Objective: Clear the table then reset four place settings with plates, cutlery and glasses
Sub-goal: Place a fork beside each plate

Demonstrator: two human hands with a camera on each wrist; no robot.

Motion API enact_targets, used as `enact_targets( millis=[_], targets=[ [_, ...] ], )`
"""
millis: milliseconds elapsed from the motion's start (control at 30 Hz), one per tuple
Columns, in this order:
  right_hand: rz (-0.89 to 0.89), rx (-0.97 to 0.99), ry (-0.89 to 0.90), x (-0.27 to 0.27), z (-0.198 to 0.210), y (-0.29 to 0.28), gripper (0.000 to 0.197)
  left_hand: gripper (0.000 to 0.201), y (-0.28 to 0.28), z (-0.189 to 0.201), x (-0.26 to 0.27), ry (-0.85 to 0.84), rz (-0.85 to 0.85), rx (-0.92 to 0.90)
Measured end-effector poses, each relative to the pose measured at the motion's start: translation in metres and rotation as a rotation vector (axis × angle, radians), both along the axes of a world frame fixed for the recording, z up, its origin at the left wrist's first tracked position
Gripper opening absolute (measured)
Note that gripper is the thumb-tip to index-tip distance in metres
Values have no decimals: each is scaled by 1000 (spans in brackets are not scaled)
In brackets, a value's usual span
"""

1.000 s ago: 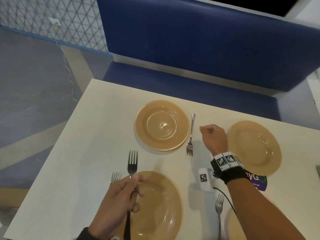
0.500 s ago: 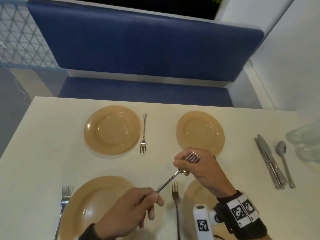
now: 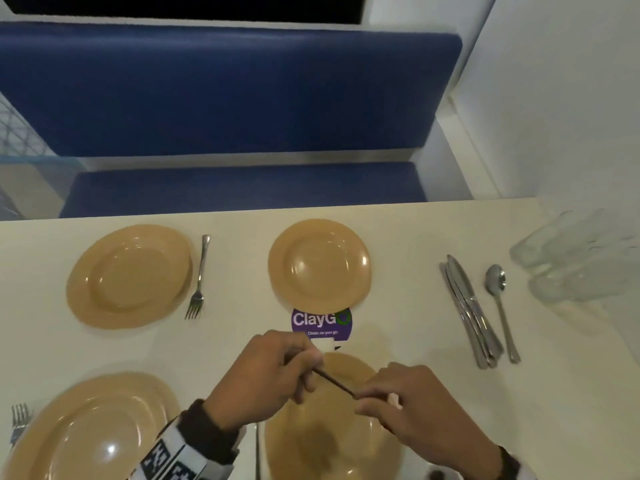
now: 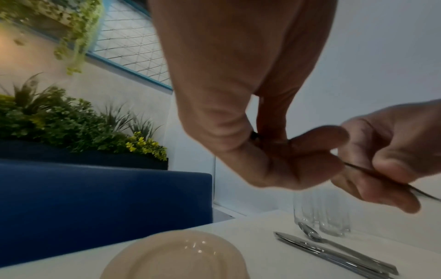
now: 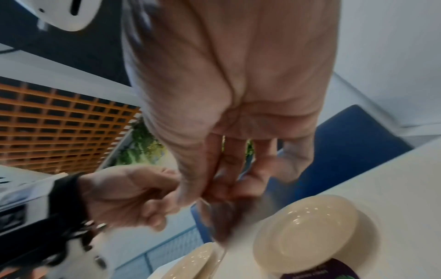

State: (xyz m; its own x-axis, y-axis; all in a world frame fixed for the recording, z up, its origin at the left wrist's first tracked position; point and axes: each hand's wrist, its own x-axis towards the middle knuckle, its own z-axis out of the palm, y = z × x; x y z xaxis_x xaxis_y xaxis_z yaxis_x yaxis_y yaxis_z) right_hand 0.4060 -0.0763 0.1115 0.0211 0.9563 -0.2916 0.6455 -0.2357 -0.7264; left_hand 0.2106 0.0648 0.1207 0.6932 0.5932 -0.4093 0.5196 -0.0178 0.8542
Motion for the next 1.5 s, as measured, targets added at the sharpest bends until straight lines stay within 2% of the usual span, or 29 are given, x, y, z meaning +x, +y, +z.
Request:
enact_targets(
  millis=[100,133,200,267,333,400,500,600,733,1000,1167,1500],
  targets=[
    [46,28,-71,14,-3,9,26,13,-3,3,33,-46,38,86],
    [-5,42,-30,23,-4,14,20,5,-3,5,40,-75,90,91],
    [-214,80,22,52,-15,31,7,19,0,8,48,-120,217,109],
    [-398,61,-20,87,-36,55,8,29,2,12,44,-122,299,119],
    [-488,-23,-64,117,-65,81,13,34,-3,15,33,-70,320,112],
    [-545,-116,-23,132,-89,108,16,34,-15,13,16,35,300,101],
    [-571,-198,-26,139,-116,138,14,10,-43,0,-14,143,317,-4],
    [-647,-206,21,139,-124,159,9,16,-68,-14,-40,198,364,-112],
    [-726,-237,45,138,-121,176,18,11,-82,-23,-56,256,416,-146],
    [-745,-264,-39,131,-120,187,19,9,-85,-28,-52,271,416,-162],
    [-725,-277,-80,129,-118,188,23,31,-86,-27,-48,274,374,-151],
    [-747,-262,-60,130,-129,187,28,35,-89,-25,-44,245,384,-128]
  ],
)
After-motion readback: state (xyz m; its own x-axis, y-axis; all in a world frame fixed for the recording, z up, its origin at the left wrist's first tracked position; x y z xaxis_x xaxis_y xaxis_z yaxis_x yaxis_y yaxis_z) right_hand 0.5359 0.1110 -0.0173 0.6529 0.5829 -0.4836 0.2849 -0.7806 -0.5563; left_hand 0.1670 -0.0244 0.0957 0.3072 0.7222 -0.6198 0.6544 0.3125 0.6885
